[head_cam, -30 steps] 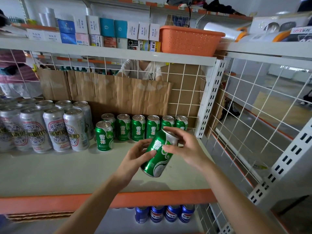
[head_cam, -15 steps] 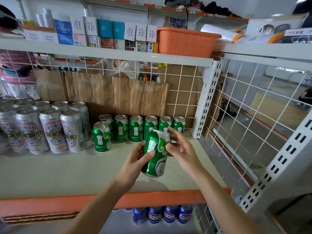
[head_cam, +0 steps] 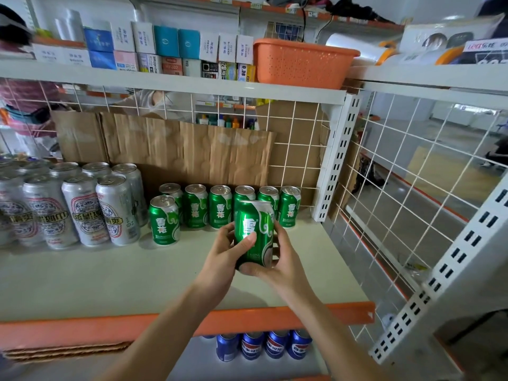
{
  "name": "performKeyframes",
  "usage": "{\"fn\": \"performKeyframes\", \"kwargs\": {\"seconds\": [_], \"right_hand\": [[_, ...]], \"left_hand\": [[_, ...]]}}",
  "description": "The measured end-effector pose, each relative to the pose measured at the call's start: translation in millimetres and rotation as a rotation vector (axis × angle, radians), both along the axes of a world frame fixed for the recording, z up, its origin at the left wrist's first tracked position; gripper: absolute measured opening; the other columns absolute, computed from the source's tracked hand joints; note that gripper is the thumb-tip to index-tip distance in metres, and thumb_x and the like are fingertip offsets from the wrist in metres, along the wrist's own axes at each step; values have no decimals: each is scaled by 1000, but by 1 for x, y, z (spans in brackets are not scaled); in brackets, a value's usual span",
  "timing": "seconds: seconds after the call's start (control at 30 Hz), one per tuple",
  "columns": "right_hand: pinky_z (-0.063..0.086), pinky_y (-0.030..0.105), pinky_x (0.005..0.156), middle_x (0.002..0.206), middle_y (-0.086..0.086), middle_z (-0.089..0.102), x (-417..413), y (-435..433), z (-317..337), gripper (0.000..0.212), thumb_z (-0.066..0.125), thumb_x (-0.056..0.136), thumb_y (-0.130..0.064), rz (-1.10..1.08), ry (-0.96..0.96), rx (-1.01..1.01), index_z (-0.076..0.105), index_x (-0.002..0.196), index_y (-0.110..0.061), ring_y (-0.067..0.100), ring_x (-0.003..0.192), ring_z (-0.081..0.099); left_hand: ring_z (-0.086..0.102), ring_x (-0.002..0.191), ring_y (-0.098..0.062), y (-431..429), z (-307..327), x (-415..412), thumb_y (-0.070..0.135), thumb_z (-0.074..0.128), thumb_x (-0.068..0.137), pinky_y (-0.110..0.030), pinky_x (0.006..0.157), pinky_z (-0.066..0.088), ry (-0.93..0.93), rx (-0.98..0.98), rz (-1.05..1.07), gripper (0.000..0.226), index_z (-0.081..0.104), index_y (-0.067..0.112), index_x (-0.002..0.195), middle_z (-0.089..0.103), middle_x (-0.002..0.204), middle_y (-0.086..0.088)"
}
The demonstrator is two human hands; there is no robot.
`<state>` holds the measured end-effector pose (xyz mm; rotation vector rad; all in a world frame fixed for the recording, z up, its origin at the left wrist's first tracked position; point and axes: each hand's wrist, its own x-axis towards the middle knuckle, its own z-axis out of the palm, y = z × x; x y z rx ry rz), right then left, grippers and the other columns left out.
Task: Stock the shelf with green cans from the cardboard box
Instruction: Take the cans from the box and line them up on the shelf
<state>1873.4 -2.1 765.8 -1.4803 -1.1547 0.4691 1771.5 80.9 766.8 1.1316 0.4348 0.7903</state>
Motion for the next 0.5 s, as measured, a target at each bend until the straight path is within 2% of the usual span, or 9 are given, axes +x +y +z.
{"fn": "performKeyframes", "kwargs": {"seconds": [0.13, 0.2, 0.27, 0.3, 0.37, 0.43, 0.5], "right_hand": [[52, 17, 76, 105, -16, 63, 2, 1, -1, 91, 80, 49, -44, -40, -16, -7, 43, 131, -30, -3, 96, 60], [52, 16, 75, 105, -16, 63, 3, 2, -2, 89, 79, 51, -43, -41, -7, -8, 44, 131, -26, -3, 96, 60], [51, 16, 75, 105, -14, 65, 5, 3, -3, 88, 78, 51, -46, -41, 19, -6, 46, 129, -23, -2, 96, 61], [50, 16, 76, 105, -12, 65, 7, 3, -4, 88, 77, 49, -47, -43, 34, -6, 46, 128, -22, -1, 95, 62], [49, 15, 77, 106, -10, 65, 12, 5, -4, 88, 79, 48, -45, -37, 61, -17, 47, 126, -20, 0, 95, 62], [47, 10, 74, 107, -10, 63, 17, 6, -5, 79, 81, 53, -33, -8, 77, -37, 46, 123, -21, -4, 93, 61], [47, 8, 72, 107, -10, 61, 23, 8, -8, 73, 79, 59, -21, 36, 85, -56, 45, 123, -20, -7, 93, 61]], "left_hand": [[63, 105, -28, 4, -1, -1, 24, 70, 69, -37, 81, 53, 53, 52, -17, 64, 44, 11, 126, 58, 121, -15], [64, 103, -21, 8, 0, -3, 28, 77, 63, -31, 81, 53, 94, 116, -16, 69, 46, 13, 123, 60, 119, -11], [62, 105, -14, 9, 4, -7, 41, 78, 55, -22, 81, 52, 144, 200, -4, 79, 48, 14, 123, 61, 117, -4], [60, 106, -11, 11, 5, -11, 48, 76, 56, -16, 82, 50, 183, 248, 13, 81, 49, 14, 123, 60, 117, 0], [56, 107, -8, 17, 4, -18, 47, 69, 74, -8, 83, 44, 275, 310, 81, 62, 49, 14, 124, 57, 119, 4], [52, 108, -10, 28, -4, -29, 39, 64, 82, -14, 87, 41, 367, 334, 157, 50, 50, 14, 123, 55, 121, 1], [50, 113, -14, 41, -21, -42, 48, 63, 75, -24, 90, 40, 486, 361, 205, 57, 51, 15, 120, 54, 123, 0]]}}
